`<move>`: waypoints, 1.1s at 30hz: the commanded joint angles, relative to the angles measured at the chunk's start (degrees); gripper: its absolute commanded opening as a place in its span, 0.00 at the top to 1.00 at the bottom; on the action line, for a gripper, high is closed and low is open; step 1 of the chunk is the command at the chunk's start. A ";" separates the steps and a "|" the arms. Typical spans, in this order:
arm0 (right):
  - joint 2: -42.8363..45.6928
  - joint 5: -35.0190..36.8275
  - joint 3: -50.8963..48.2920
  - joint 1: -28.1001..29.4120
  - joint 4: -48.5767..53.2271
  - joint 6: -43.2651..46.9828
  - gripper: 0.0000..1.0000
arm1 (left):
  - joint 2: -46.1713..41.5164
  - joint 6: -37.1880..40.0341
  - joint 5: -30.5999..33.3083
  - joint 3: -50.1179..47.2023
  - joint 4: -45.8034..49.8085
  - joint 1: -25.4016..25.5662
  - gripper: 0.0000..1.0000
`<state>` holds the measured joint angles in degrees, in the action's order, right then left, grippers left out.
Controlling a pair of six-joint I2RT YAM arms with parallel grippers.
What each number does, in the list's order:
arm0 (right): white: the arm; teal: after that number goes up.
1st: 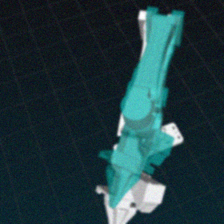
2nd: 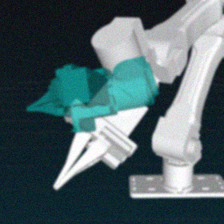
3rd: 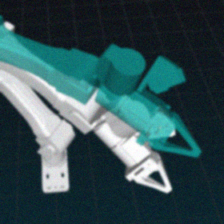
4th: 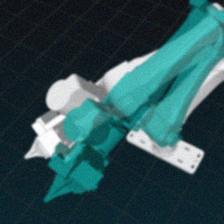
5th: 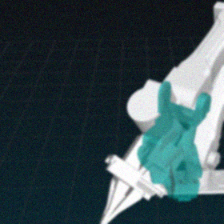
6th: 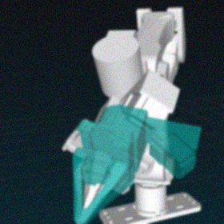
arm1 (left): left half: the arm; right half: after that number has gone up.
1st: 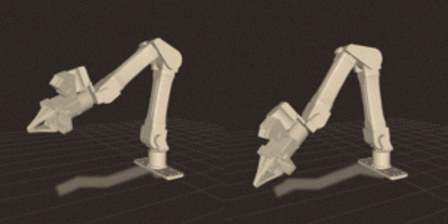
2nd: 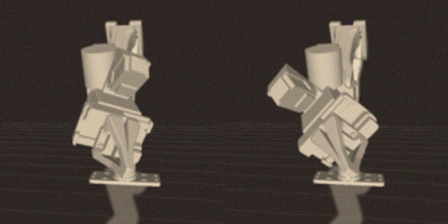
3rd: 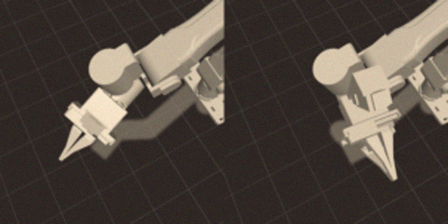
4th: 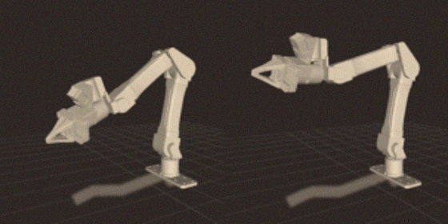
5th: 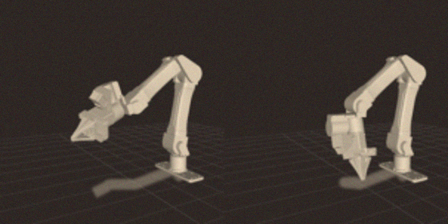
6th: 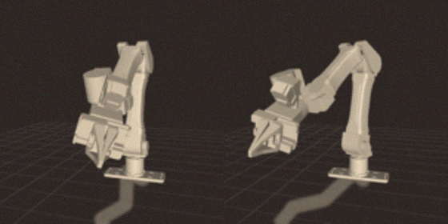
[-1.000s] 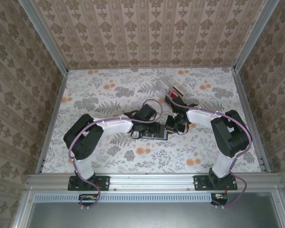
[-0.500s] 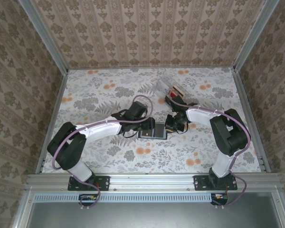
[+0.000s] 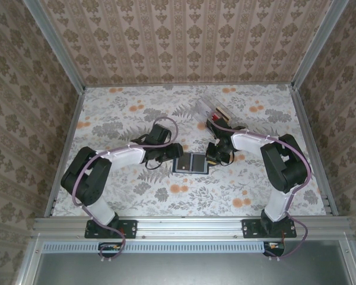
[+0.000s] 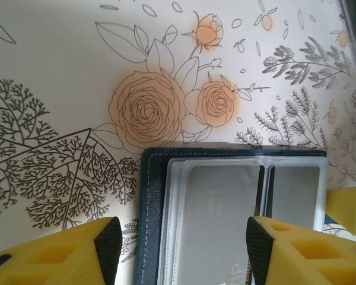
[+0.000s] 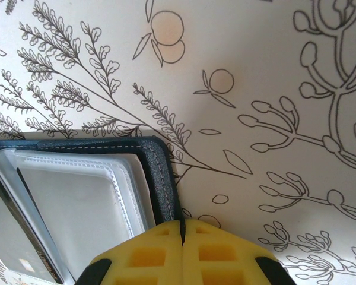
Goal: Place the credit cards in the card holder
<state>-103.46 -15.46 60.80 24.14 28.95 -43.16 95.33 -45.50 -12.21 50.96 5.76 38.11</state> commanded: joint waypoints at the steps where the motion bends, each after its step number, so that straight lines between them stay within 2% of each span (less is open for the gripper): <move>1: -3.04 3.68 -0.28 -0.32 1.55 1.15 0.97 | 1.21 -1.35 -2.60 -0.38 -1.77 -0.31 0.39; 13: -2.78 3.54 0.26 -0.31 2.30 1.27 0.97 | 4.42 -2.00 -3.75 0.19 -1.94 -0.31 0.40; 24: -1.67 2.67 2.04 -0.32 3.45 1.93 0.94 | 4.46 -2.29 -5.19 0.41 -2.76 -0.31 0.46; 28: 0.14 3.71 3.47 -0.31 5.03 3.15 0.92 | 3.93 -2.78 -4.87 -0.04 -2.76 -0.32 0.49; 33: 4.17 5.45 6.79 -0.82 8.16 5.72 0.83 | 3.29 -3.00 -3.90 -0.68 -2.64 -0.31 0.49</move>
<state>-103.07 -12.40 64.58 23.94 33.41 -39.97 98.91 -47.62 -16.29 50.96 3.38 38.04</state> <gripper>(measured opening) 0.162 0.513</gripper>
